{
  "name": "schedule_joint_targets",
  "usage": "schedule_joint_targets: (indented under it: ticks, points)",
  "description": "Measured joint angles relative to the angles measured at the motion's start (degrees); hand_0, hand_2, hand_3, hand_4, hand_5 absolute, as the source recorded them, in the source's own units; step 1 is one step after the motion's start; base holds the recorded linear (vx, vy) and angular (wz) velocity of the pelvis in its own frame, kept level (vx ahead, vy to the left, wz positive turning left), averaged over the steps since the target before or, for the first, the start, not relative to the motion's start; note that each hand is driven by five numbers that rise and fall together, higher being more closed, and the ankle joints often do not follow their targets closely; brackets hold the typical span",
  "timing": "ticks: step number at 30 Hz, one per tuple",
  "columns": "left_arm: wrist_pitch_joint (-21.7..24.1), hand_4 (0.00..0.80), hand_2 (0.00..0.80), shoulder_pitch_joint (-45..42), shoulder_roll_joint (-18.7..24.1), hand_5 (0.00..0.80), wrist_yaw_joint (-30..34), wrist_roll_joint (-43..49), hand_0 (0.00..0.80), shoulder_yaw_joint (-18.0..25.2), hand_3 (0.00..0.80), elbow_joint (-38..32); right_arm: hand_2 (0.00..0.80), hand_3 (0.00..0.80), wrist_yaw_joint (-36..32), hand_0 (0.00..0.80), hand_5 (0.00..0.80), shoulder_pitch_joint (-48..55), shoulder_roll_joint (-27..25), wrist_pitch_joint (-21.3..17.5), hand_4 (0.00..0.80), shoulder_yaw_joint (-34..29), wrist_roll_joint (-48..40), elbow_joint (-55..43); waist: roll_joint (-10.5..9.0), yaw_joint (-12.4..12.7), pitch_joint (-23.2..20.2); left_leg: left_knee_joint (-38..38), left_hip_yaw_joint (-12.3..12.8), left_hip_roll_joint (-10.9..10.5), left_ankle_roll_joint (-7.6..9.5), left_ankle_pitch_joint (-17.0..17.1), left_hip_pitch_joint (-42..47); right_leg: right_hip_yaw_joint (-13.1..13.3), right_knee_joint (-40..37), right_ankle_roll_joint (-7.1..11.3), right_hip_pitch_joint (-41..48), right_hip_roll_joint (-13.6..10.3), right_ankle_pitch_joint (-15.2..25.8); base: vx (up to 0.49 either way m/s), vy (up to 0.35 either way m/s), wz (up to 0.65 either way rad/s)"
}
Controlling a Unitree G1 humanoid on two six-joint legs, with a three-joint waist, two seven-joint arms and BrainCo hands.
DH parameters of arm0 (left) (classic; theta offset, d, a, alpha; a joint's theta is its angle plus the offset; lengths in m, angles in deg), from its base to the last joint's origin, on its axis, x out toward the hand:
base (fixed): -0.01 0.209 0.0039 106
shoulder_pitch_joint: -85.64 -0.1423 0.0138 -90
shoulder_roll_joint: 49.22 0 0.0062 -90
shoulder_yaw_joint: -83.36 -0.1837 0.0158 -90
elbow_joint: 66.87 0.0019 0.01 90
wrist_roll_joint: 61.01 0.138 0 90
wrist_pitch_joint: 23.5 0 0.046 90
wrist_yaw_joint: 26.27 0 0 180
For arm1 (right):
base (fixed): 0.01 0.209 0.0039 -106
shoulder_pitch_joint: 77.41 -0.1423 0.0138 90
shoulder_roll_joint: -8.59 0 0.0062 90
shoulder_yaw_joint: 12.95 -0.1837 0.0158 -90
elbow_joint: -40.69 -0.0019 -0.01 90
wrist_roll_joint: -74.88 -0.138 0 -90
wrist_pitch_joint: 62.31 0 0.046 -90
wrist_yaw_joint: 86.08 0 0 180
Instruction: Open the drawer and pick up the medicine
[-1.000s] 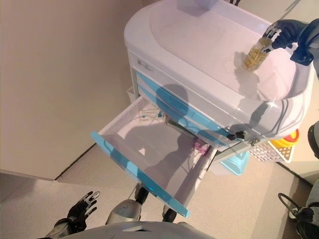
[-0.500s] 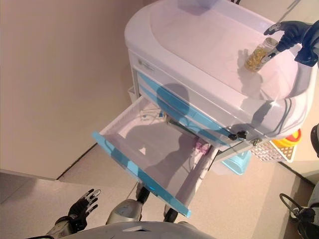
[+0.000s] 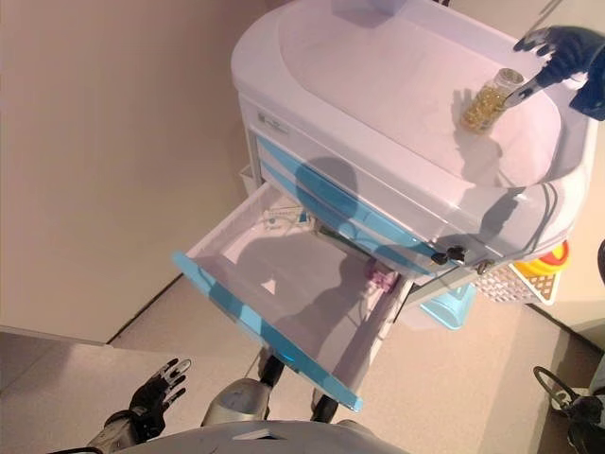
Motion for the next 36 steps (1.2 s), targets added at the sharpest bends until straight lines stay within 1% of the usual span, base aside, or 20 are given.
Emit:
schedule_joint_targets:
  ticks: [3, 5, 8, 9, 12, 13, 15, 16, 18, 20, 21, 22, 23, 24, 26, 27, 29, 30, 32, 36]
  points:
    - [-0.10, 0.000, 0.000, 0.04, 0.01, 0.000, 0.02, 0.09, 0.000, -0.03, 0.000, 0.34, 0.000, 0.000, 2.42, 0.000, 0.000, -2.89, -1.57, 0.12, 0.000, 0.02, -1.66, -0.37, 0.01, -1.01, 0.00, 0.00, 1.46, 0.08, 0.09, -0.21, 0.58, 1.06, 0.14, -0.01, -0.02, -0.06, 0.02, -0.037, 0.016, -0.16]
    - [-0.26, 0.000, 0.000, -0.01, 0.01, 0.000, 0.06, 0.57, 0.000, -0.27, 0.000, 0.76, 0.000, 0.000, 4.13, 0.000, 0.000, -3.80, -3.04, 0.21, 0.000, 0.01, -1.77, -1.58, 0.01, -1.59, -0.01, 0.00, 3.15, 0.23, 0.32, -0.58, 1.42, 2.77, 0.41, -0.01, 0.04, -0.10, 0.03, -0.044, 0.025, -0.34]
    - [-0.39, 0.000, 0.000, 0.13, 0.03, 0.000, 0.96, 1.31, 0.000, -0.68, 0.000, 1.02, 0.000, 0.000, 5.87, 0.000, 0.000, -4.06, -5.54, 1.07, 0.000, -0.01, -3.07, -3.48, 0.10, -4.02, -0.08, 0.00, 5.21, 0.42, 0.78, -1.11, 2.26, 5.03, 0.55, 0.11, -0.07, -0.11, 0.24, -0.023, 0.029, -0.38]
    - [-0.38, 0.000, 0.000, 0.26, 0.05, 0.000, 1.31, 1.66, 0.000, -1.10, 0.000, 1.03, 0.000, 0.000, 6.65, 0.000, 0.000, -4.05, -6.50, 1.17, 0.000, -0.06, -3.88, -4.08, 0.16, -4.66, -0.11, 0.00, 6.20, 0.54, 0.63, -1.49, 2.47, 5.84, 0.56, 0.11, -0.26, -0.09, 0.37, -0.006, 0.024, -0.49]
    - [-0.38, 0.000, 0.000, 0.53, 0.02, 0.000, 2.32, 3.34, 0.000, -2.61, 0.000, 1.30, 0.000, 0.000, 10.96, 0.000, 0.000, -3.55, -8.67, 1.11, 0.000, -1.40, -5.95, -5.80, 0.62, -7.20, -0.39, 0.00, 8.32, 0.73, 1.00, -1.84, 3.40, 8.33, 0.89, 0.08, -0.42, -0.06, 0.85, 0.006, 0.016, -0.47]
    - [-0.31, 0.000, 0.000, 0.71, -0.14, 0.000, 2.82, 3.53, 0.000, -3.42, 0.000, 1.42, 0.000, 0.000, 14.67, 0.000, 0.000, -1.56, -9.39, 0.96, 0.000, -5.40, -7.60, -7.47, 1.13, -8.06, -0.75, 0.00, 9.50, 0.81, 1.24, -2.11, 3.71, 8.97, 1.00, -0.01, -0.54, -0.04, 0.96, 0.005, 0.004, -0.43]
    - [-0.22, 0.000, 0.000, 0.92, -0.40, 0.000, 3.62, 4.19, 0.000, -4.53, 0.000, 2.14, 0.000, 0.000, 20.34, 0.000, 0.000, 2.81, -9.94, 0.68, 0.000, -12.47, -10.82, -10.50, 1.93, -9.30, -1.97, 0.00, 10.62, 0.88, 1.54, -2.52, 3.91, 10.35, 1.21, -0.06, -0.77, 0.01, 1.08, 0.008, -0.001, -0.39]
    - [-0.21, 0.000, 0.000, 1.09, -0.55, 0.000, 3.99, 4.86, 0.000, -4.74, 0.000, 2.21, 0.000, 0.000, 23.61, 0.000, 0.000, 6.91, -10.71, 0.46, 0.000, -17.03, -12.92, -12.34, 2.52, -10.62, -2.59, 0.00, 10.92, 0.90, 1.60, -2.67, 4.22, 10.78, 1.21, 0.15, -0.87, 0.00, 1.26, 0.009, -0.004, -0.22]
    - [-0.45, 0.000, 0.000, 0.35, -0.54, 0.000, 4.09, 5.71, 0.000, -4.92, 0.000, 2.61, 0.000, 0.000, 29.13, 0.000, 0.000, 22.42, -10.40, -1.93, 0.000, -33.53, -17.01, -18.75, 3.17, -11.80, -3.64, 0.00, 12.12, 0.93, 1.75, -3.13, 4.85, 11.76, 1.26, 0.15, -0.72, 0.06, 1.27, 0.001, 0.004, -0.26]
    - [-0.45, 0.000, 0.000, -0.02, -0.68, 0.000, 4.22, 5.80, 0.000, -5.03, 0.000, 2.42, 0.000, 0.000, 31.27, 0.000, 0.000, 36.00, -9.31, -2.84, 0.000, -43.76, -19.50, -21.82, 3.88, -13.25, -4.11, -0.02, 12.53, 0.90, 1.79, -3.31, 5.01, 12.26, 1.32, 0.18, -0.72, 0.04, 1.26, -0.011, 0.020, -0.18]
    - [-0.31, 0.000, 0.000, -0.35, -0.60, 0.000, 4.32, 6.28, 0.000, -4.97, 0.000, 2.27, 0.000, 0.000, 32.04, 0.000, 0.000, 46.41, -6.24, -3.51, 0.000, -53.27, -20.71, -25.64, 3.86, -13.45, -4.20, -0.03, 12.77, 0.94, 1.79, -3.40, 5.09, 12.63, 1.30, 0.18, -0.75, 0.10, 1.25, -0.008, 0.018, -0.18]
    - [-0.20, 0.000, 0.000, -0.60, -0.62, 0.000, 4.66, 6.85, 0.000, -5.00, 0.000, 2.23, 0.000, 0.000, 32.82, 0.000, 0.000, 53.90, -2.11, -4.09, 0.000, -58.91, -21.78, -28.78, 3.98, -14.18, -4.21, -0.03, 13.23, 1.00, 1.57, -3.59, 5.20, 13.21, 1.31, 0.38, -0.95, 0.15, 1.13, -0.005, 0.013, -0.23]
    - [-0.20, 0.000, 0.000, -0.84, -0.77, 0.000, 5.02, 7.21, 0.000, -5.00, 0.000, 2.20, 0.000, 0.000, 33.00, 0.000, 0.000, 60.21, 2.18, -4.64, 0.000, -62.44, -21.92, -31.17, 4.11, -14.81, -4.25, -0.03, 13.46, 1.05, 1.31, -3.91, 5.24, 13.40, 1.32, 0.44, -1.01, 0.18, 1.16, 0.001, 0.002, -0.19]
    - [-0.22, 0.000, 0.000, -1.23, -1.04, 0.000, 5.01, 7.91, 0.000, -4.94, 0.000, 2.36, 0.000, 0.000, 33.37, 0.000, 0.000, 66.30, 6.85, -4.80, 0.000, -64.23, -21.71, -33.40, 4.39, -15.66, -4.33, -0.09, 13.58, 1.07, 1.27, -4.04, 5.24, 13.49, 1.35, 0.46, -1.06, 0.17, 1.17, 0.004, -0.010, -0.15]
    - [-0.19, 0.000, 0.000, -1.55, -2.03, 0.000, 5.02, 8.02, 0.000, -4.93, 0.000, 2.34, 0.000, 0.000, 33.85, 0.000, 0.000, 74.21, 14.74, -4.89, 0.000, -64.11, -21.13, -36.53, 5.17, -16.89, -4.49, -0.15, 14.60, 1.13, 1.30, -4.27, 5.22, 14.31, 1.53, 0.47, -1.75, 0.15, 1.17, 0.003, -0.021, -0.25]
    - [-0.10, 0.000, 0.000, -1.83, -2.82, 0.000, 4.97, 8.15, 0.000, -4.82, 0.000, 2.98, 0.000, 0.000, 33.87, 0.000, 0.000, 78.15, 19.43, -5.61, 0.000, -64.21, -20.00, -37.41, 5.60, -16.97, -4.53, -0.15, 15.35, 1.22, 1.33, -4.37, 5.19, 14.91, 1.80, 0.47, -2.21, 0.20, 1.17, 0.008, -0.022, -0.29]
    - [0.18, 0.000, 0.000, -1.85, -3.71, 0.000, 5.01, 9.25, 0.000, -4.78, 0.000, 3.04, 0.000, 0.000, 33.23, 0.000, 0.000, 85.67, 28.41, -6.27, 0.000, -63.08, -18.04, -36.77, 6.01, -17.38, -4.41, -0.13, 15.62, 1.32, 1.35, -4.47, 5.22, 15.01, 1.80, 0.47, -2.30, 0.26, 1.17, 0.018, -0.024, -0.15]
    - [0.27, 0.000, 0.000, -1.88, -4.20, 0.000, 5.01, 9.71, 0.000, -4.78, 0.000, 3.04, 0.000, 0.000, 32.62, 0.000, 0.000, 88.42, 31.62, -6.01, 0.000, -61.36, -17.22, -35.91, 6.27, -17.78, -4.23, -0.21, 15.83, 1.37, 1.36, -4.51, 5.20, 15.06, 1.73, 0.47, -2.38, 0.27, 1.17, 0.025, -0.029, -0.08]
    - [0.57, 0.000, 0.000, -2.10, -4.85, 0.000, 4.95, 10.23, 0.000, -4.75, 0.000, 3.52, 0.000, 0.000, 31.64, 0.000, 0.000, 91.97, 37.04, -6.22, 0.000, -58.61, -15.59, -32.31, 6.42, -18.61, -4.09, -0.15, 16.30, 1.57, 1.47, -4.46, 5.26, 15.07, 1.61, 0.47, -2.42, 0.32, 1.18, 0.032, -0.033, -0.13]
    - [2.31, 0.000, 0.000, -2.01, -5.03, 0.000, 5.02, 10.33, 0.000, -4.65, 0.000, 5.04, 0.000, 0.000, 31.46, 0.000, 0.000, 96.26, 43.45, -7.15, 0.000, -52.10, -9.72, -20.73, 6.34, -18.72, -3.18, -0.23, 17.11, 2.12, 1.06, -4.72, 5.86, 14.72, 1.25, 0.44, -1.99, 0.55, 1.19, 0.033, -0.035, -0.11]
